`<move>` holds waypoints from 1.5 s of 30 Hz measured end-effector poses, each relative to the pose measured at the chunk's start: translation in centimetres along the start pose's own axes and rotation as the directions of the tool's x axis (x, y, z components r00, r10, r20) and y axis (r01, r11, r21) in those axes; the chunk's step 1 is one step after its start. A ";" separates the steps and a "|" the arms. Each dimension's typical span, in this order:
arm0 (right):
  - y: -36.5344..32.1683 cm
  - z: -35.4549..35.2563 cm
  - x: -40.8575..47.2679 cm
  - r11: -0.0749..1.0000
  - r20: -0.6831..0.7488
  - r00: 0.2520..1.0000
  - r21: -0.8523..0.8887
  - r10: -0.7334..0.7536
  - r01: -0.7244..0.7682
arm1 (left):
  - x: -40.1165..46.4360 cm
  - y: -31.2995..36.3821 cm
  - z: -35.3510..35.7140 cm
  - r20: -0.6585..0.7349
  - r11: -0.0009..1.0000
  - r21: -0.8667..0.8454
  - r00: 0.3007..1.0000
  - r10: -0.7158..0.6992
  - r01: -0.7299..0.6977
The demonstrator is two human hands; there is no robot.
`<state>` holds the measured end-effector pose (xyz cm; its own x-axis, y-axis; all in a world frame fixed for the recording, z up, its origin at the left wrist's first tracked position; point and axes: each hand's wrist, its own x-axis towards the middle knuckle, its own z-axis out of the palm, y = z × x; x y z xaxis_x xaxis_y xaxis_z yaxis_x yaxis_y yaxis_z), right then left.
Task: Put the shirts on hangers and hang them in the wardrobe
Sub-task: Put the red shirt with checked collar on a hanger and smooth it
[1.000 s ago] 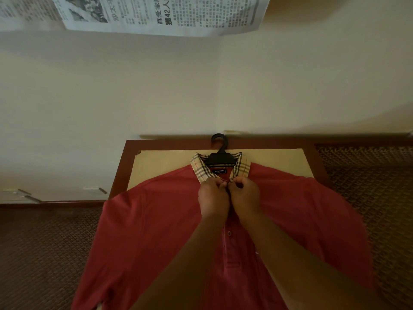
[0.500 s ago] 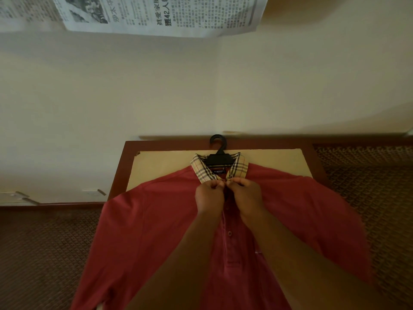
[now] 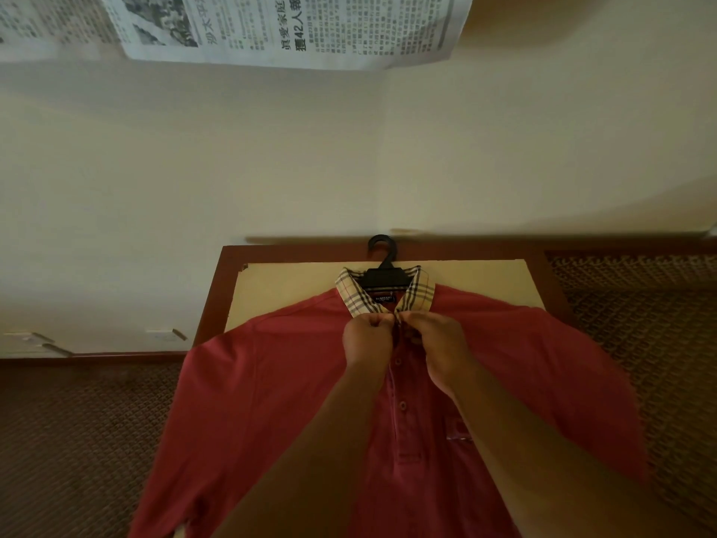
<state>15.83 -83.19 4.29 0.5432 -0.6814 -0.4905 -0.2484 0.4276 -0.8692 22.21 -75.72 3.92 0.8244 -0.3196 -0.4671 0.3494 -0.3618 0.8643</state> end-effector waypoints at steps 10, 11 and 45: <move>0.1 -0.1 0.4 0.982 0.045 0.998 -0.183 -0.045 0.052 | -0.3 -0.3 -0.3 0.057 0.997 -0.066 0.998 0.034 -0.030; 0.2 -0.1 0.5 0.973 0.038 0.998 -0.219 -0.058 0.065 | -0.3 -0.4 -0.5 0.070 0.997 -0.077 0.997 0.038 -0.032; 0.1 0.0 1.1 0.900 0.086 0.994 -0.426 -0.064 0.095 | 1.4 -0.4 -1.4 0.207 0.894 0.310 0.941 0.268 -0.323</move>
<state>16.36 -83.91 3.63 0.6250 -0.6539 -0.4264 -0.5138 0.0667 -0.8553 23.84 -74.80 3.13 0.7772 -0.5789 -0.2468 -0.0916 -0.4922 0.8657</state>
